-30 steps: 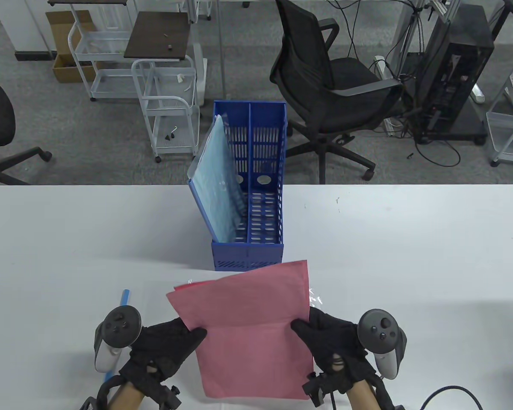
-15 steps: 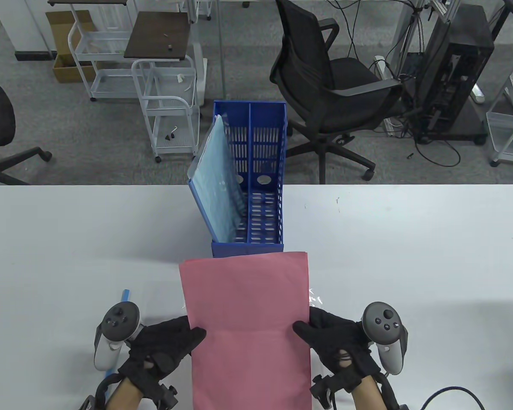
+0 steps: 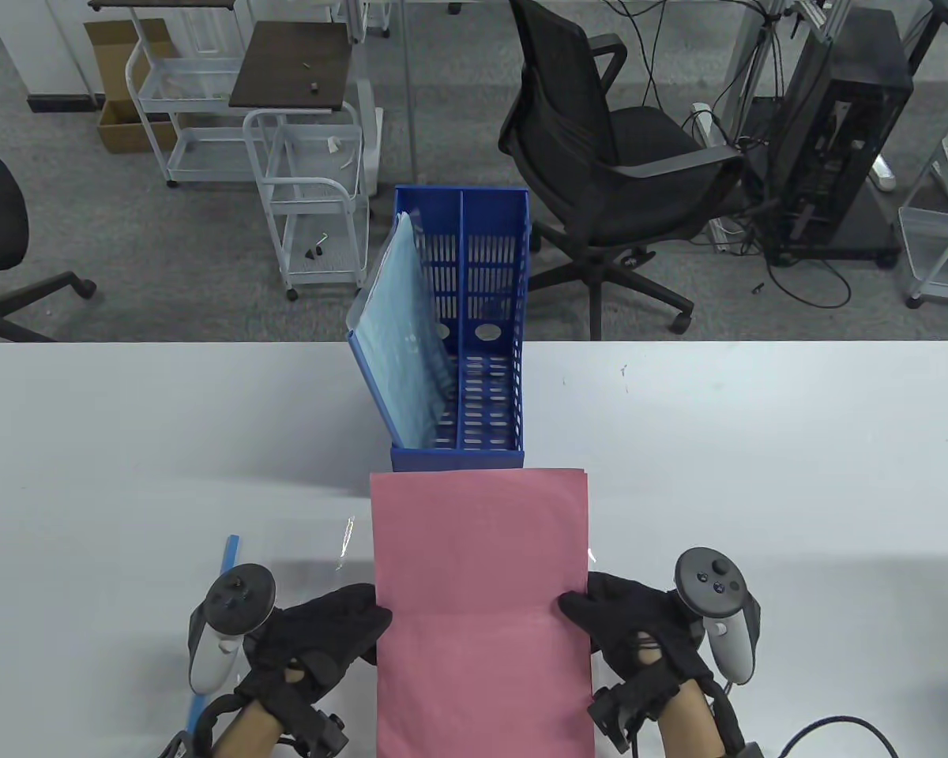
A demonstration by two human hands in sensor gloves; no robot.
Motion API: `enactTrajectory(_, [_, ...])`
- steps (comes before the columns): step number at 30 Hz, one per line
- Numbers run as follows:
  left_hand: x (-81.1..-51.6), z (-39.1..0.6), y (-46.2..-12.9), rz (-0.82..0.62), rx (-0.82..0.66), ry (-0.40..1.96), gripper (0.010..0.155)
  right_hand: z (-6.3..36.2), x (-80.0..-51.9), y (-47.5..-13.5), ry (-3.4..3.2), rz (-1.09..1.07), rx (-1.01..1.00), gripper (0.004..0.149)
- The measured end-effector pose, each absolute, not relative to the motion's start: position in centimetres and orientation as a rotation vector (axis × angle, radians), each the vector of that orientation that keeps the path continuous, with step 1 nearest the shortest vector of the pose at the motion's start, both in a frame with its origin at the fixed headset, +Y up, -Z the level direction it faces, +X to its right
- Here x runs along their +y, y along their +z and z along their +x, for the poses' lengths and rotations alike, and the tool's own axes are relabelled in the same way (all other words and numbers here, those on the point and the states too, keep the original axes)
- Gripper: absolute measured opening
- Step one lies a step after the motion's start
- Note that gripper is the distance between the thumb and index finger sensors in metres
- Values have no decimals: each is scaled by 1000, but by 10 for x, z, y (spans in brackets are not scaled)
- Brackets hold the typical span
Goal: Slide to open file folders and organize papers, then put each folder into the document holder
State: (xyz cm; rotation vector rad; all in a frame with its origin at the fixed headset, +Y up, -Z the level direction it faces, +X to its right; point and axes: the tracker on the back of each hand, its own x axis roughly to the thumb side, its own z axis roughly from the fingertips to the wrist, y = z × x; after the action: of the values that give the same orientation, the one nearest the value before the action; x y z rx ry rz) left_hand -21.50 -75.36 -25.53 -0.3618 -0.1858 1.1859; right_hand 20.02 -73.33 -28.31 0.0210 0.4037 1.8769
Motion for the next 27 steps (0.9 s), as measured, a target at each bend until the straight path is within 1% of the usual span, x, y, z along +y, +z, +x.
enactTrajectory(4, [-753,-221,-256,-323,-139,1143,46,219,-747,-290,1852,-66,492,41])
enactTrajectory(8, [-747,-231,-256,-232,-78,1047,48,235,-755,-294,1869,-168,512,41])
enactTrajectory(11, [-743,-235,-255,-166,-42,948,50,239,-761,-296,1867,-204,558,42])
enactTrajectory(17, [-734,-235,-251,-45,-6,702,53,232,-771,-295,1886,-252,654,42])
enactTrajectory(21, [-727,-229,-247,46,16,466,57,226,-777,-295,1914,-293,694,42])
enactTrajectory(23, [-725,-227,-246,72,21,414,58,224,-781,-296,1931,-306,720,42])
enactTrajectory(27, [-724,-227,-245,75,22,404,58,221,-784,-297,1940,-309,743,43])
